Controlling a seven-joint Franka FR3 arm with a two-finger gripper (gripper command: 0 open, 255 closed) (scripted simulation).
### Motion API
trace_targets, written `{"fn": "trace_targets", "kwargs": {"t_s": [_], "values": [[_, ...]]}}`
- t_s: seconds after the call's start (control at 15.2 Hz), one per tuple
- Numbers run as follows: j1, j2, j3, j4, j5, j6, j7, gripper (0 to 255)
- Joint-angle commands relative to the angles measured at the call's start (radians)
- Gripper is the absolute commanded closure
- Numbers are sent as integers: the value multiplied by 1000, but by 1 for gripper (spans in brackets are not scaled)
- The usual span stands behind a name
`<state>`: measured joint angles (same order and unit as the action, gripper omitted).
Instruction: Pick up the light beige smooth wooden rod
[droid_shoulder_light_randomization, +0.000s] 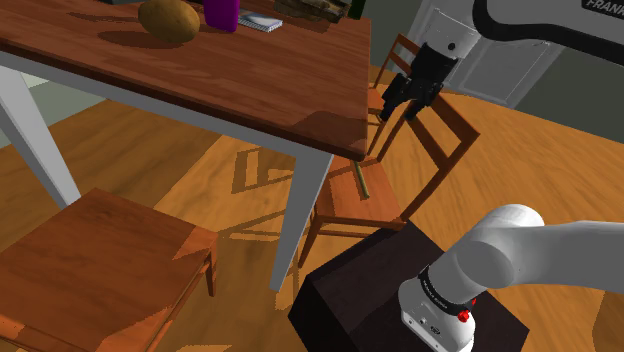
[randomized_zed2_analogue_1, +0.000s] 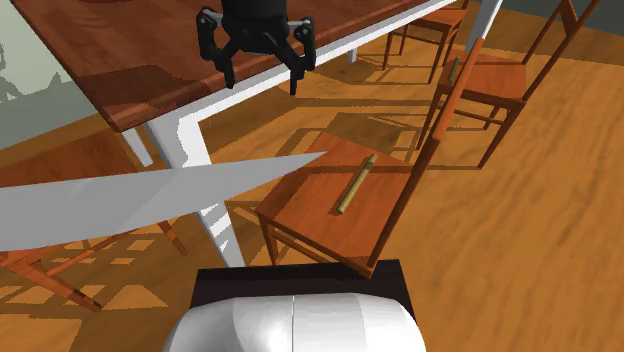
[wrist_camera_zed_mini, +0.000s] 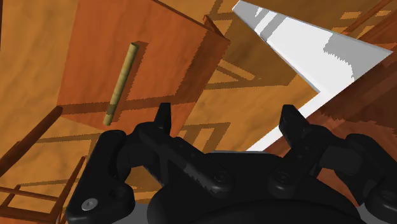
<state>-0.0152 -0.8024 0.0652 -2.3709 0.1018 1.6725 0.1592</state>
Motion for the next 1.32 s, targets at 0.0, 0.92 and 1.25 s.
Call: {"fn": "trace_targets", "kwargs": {"t_s": [0.0, 0.92, 1.25], "values": [[0, 0, 0, 0, 0, 0, 0, 0], [-129, 277, -5, -196, -99, 456, 73, 0], [-184, 429, -11, -211, -150, 618, 117, 0]]}}
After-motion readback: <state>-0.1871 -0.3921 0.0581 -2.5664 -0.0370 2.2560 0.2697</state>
